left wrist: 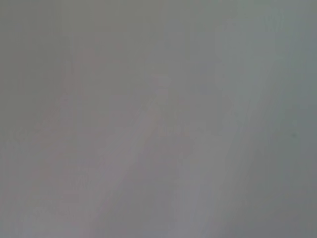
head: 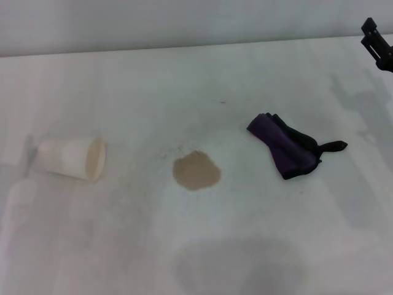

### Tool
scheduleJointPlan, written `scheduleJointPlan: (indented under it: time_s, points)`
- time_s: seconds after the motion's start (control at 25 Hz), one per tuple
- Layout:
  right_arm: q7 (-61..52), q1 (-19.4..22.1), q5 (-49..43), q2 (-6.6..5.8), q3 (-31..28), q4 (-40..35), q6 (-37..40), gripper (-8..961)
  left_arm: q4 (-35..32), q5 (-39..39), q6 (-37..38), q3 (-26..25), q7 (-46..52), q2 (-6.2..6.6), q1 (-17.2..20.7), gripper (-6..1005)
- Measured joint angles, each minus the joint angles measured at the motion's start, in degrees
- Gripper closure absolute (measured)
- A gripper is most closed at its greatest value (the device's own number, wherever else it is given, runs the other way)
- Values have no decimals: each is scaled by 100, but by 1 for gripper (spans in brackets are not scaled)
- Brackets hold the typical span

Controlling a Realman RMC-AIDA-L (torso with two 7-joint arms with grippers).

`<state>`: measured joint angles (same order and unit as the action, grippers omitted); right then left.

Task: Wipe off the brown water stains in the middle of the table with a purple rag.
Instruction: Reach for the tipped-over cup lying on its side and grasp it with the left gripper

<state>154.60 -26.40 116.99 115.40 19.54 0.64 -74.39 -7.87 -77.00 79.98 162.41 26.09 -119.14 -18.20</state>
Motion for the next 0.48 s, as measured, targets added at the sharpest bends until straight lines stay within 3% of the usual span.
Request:
scheduleJointPlan:
  time_s: [0.48]
  points:
    - [0, 93, 3, 0, 23, -81, -42, 79, -67, -47, -83, -6, 2, -20, 6, 113]
